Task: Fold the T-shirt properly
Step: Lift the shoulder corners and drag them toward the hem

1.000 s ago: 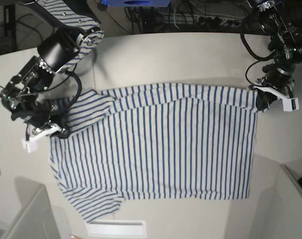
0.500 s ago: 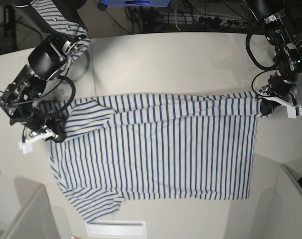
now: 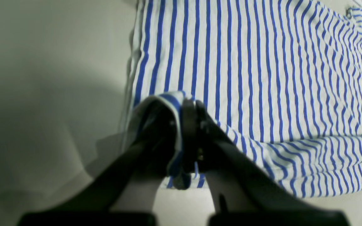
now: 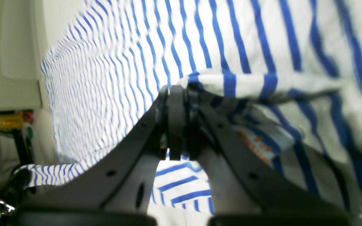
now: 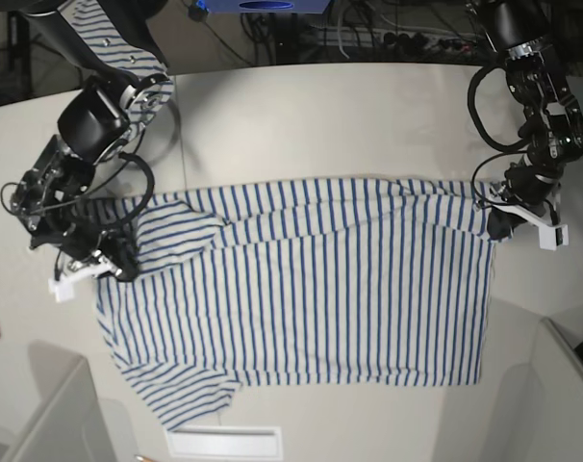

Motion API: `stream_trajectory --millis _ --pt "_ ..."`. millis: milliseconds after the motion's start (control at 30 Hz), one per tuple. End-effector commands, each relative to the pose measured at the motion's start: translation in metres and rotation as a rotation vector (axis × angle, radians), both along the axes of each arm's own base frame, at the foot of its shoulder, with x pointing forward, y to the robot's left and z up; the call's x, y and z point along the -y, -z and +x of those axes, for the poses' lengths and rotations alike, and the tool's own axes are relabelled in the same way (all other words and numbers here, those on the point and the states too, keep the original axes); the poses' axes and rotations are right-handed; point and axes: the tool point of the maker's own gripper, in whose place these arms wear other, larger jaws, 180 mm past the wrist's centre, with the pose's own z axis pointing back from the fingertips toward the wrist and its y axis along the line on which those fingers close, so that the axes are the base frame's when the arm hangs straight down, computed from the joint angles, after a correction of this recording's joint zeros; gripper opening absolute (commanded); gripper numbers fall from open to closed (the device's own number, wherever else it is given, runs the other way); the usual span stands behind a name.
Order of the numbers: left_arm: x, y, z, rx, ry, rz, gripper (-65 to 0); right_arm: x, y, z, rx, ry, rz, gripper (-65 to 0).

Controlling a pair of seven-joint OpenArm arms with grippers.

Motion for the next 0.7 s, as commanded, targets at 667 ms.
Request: stream_trajectory --millis 667 --pt "-0.016 0.005 0.010 -0.004 -0.024 -0.012 -57.9 0.022 -0.012 0.017 0.032 0.109 0.026 -65.0"
